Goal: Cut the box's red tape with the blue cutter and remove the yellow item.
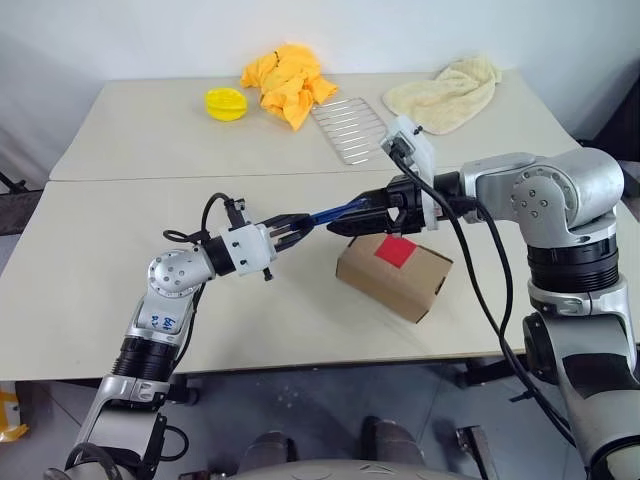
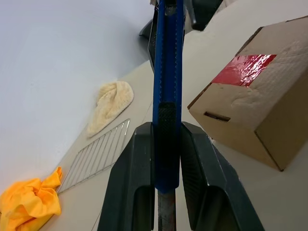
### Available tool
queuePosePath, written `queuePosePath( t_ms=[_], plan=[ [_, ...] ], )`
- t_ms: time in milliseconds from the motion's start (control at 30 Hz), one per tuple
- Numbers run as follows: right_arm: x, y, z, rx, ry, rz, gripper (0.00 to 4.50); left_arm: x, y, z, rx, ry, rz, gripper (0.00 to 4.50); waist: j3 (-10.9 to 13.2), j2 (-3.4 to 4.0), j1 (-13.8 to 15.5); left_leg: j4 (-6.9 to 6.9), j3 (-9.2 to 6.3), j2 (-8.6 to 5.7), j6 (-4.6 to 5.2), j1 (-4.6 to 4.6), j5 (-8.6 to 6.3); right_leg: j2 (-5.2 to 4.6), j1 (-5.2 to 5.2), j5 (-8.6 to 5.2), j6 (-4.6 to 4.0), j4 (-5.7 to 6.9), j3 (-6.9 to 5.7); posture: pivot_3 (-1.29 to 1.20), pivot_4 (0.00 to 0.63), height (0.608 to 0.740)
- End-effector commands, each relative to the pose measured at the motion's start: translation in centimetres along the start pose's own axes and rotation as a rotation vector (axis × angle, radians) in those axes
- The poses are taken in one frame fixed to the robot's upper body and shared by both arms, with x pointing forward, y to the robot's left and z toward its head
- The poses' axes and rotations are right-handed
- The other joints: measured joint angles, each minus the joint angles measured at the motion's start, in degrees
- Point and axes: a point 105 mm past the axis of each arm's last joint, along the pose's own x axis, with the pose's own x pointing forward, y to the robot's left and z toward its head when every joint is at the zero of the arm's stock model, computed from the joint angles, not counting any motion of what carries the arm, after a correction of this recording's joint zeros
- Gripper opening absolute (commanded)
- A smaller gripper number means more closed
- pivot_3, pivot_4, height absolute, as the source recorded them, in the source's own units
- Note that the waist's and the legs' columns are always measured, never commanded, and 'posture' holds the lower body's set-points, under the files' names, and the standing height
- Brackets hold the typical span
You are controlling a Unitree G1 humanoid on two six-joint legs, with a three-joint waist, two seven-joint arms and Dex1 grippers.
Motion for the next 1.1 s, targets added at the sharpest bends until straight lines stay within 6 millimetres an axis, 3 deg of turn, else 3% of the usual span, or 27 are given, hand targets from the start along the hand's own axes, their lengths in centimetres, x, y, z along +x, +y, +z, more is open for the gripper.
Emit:
queuePosePath(
  t_ms=[33,267,333,500,600,767,933,1000,1100],
  plan=[
    [-0.5,0.1,0.9,-0.03,-0.036,-0.005,3.19,0.3,0.7,1.2,0.036,-0.037,0.017,0.54,0.0,0.0,0.0,0.0,0.0,0.0,0.0,0.0,0.0,0.0,0.0,0.0,0.0,0.0,0.0,0.0,0.15,0.74],
    [-0.4,0.1,1.1,-0.035,-0.035,0.002,0.67,0.3,0.6,1.2,0.035,-0.038,0.018,0.54,0.0,0.0,0.0,0.0,0.0,0.0,0.0,0.0,0.0,0.0,0.0,0.0,0.0,0.0,0.0,0.0,0.15,0.74],
    [-0.3,0.2,1.1,-0.036,-0.034,0.007,0.16,0.3,0.7,1.2,0.034,-0.036,0.021,0.54,0.0,0.0,0.0,0.0,0.0,0.0,0.0,0.0,0.0,0.0,0.0,0.0,0.0,0.0,0.0,0.0,0.15,0.74],
    [-0.4,0.3,1.4,-0.045,-0.041,0.01,0.16,0.2,0.5,0.5,-0.023,-0.002,0.012,0.54,0.0,0.0,0.0,0.0,0.0,0.0,0.0,0.0,0.0,0.0,0.0,0.0,0.0,0.0,0.0,0.0,0.15,0.74],
    [-0.6,0.4,1.8,-0.058,-0.051,0.01,0.16,0.1,0.4,-0.1,-0.156,0.016,-0.002,1.32,0.0,0.0,0.0,0.0,0.0,0.0,0.0,0.0,0.0,0.0,0.0,0.0,0.0,0.0,0.0,0.0,0.15,0.74],
    [-1.1,0.3,2.3,-0.081,-0.072,-0.016,0.16,-0.5,1.0,-1.2,-0.195,0.097,0.044,2.87,0.0,0.0,-0.1,0.0,0.0,0.0,0.0,0.0,0.0,0.0,0.0,0.0,0.0,0.0,0.0,0.0,0.15,0.74],
    [-2.3,-0.5,2.5,-0.096,-0.098,-0.084,0.16,-3.3,2.1,-2.4,-0.3,0.174,0.087,4.47,0.0,0.0,-0.1,0.0,0.0,0.0,0.0,0.0,0.0,0.0,0.0,0.0,0.0,0.0,0.0,0.0,0.15,0.74],
    [-3.4,-1.2,2.6,-0.09,-0.117,-0.143,0.16,-5.5,2.8,-2.9,-0.366,0.214,0.122,4.5,0.0,0.0,-0.2,-0.01,0.0,0.01,-0.01,0.0,0.0,0.0,-0.02,0.0,0.0,0.0,0.0,0.0,0.15,0.74],
    [-5.1,-2.0,2.5,-0.078,-0.138,-0.213,0.16,-7.0,2.8,-2.7,-0.442,0.238,0.131,4.5,0.0,-0.02,-0.2,-0.02,0.0,0.03,-0.01,0.0,-0.01,0.0,-0.02,0.0,0.0,0.01,0.0,0.0,0.15,0.74]
  ],
)
